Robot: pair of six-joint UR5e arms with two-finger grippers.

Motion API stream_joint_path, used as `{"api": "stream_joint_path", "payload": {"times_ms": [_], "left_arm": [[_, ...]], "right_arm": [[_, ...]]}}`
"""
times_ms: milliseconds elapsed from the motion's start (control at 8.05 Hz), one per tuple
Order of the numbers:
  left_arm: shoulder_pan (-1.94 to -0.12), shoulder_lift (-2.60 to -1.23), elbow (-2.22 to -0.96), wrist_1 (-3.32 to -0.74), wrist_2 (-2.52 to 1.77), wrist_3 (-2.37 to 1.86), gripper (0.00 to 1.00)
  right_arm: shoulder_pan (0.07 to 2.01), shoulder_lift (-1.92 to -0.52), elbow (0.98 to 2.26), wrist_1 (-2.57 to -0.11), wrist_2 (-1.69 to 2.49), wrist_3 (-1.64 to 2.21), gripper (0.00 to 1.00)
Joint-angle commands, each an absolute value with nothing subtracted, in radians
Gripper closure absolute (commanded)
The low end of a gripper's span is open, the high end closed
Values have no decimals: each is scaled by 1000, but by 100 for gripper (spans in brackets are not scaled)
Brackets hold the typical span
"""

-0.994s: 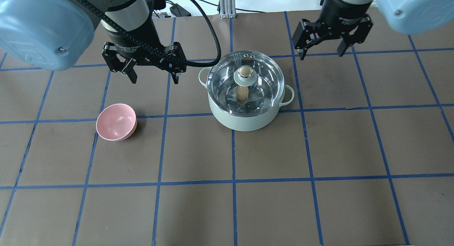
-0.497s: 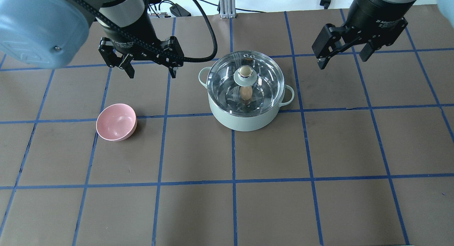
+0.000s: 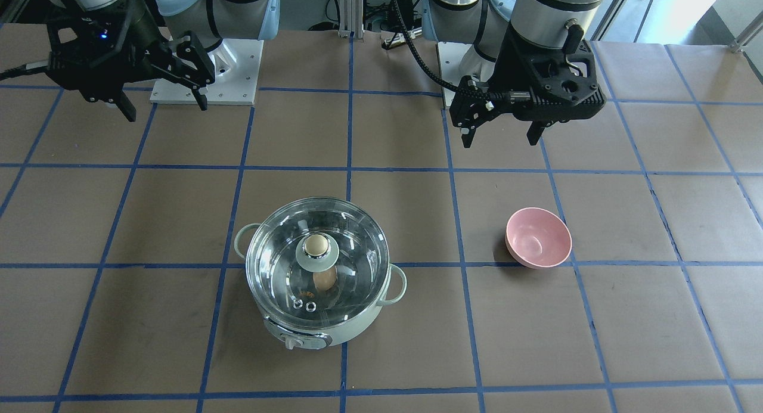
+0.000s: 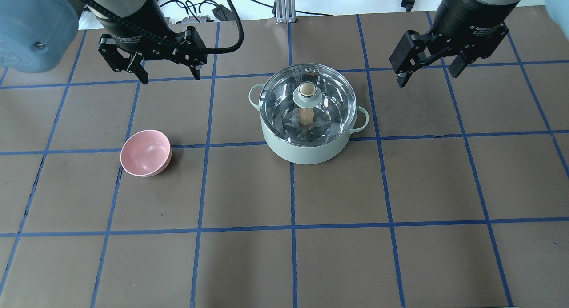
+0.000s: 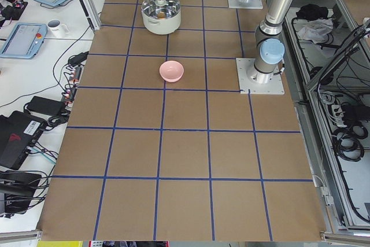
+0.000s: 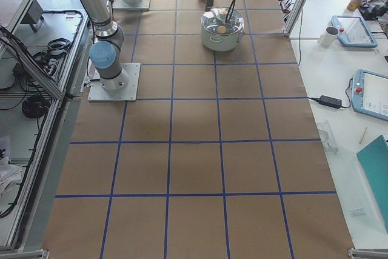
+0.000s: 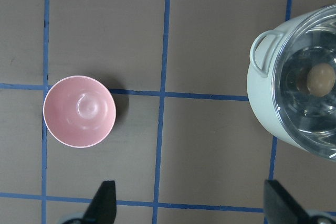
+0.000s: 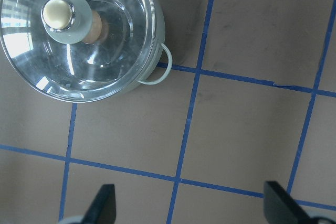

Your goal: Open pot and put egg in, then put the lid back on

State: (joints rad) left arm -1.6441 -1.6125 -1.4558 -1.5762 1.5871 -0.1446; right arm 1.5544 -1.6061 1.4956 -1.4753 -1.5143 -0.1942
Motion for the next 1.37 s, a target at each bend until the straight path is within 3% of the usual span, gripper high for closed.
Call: {"api": "stream_joint_path", "payload": {"times_ms": [0, 1243], "left_arm": [[-1634, -1611, -1456, -1583, 1578, -91, 0], [-1614, -1608, -1451, -1605, 1575, -71, 0]], "right_arm": [[1554, -1606, 1496, -1474, -1514, -192, 0], [1548, -1605, 1496, -1476, -1532, -186, 0]]}}
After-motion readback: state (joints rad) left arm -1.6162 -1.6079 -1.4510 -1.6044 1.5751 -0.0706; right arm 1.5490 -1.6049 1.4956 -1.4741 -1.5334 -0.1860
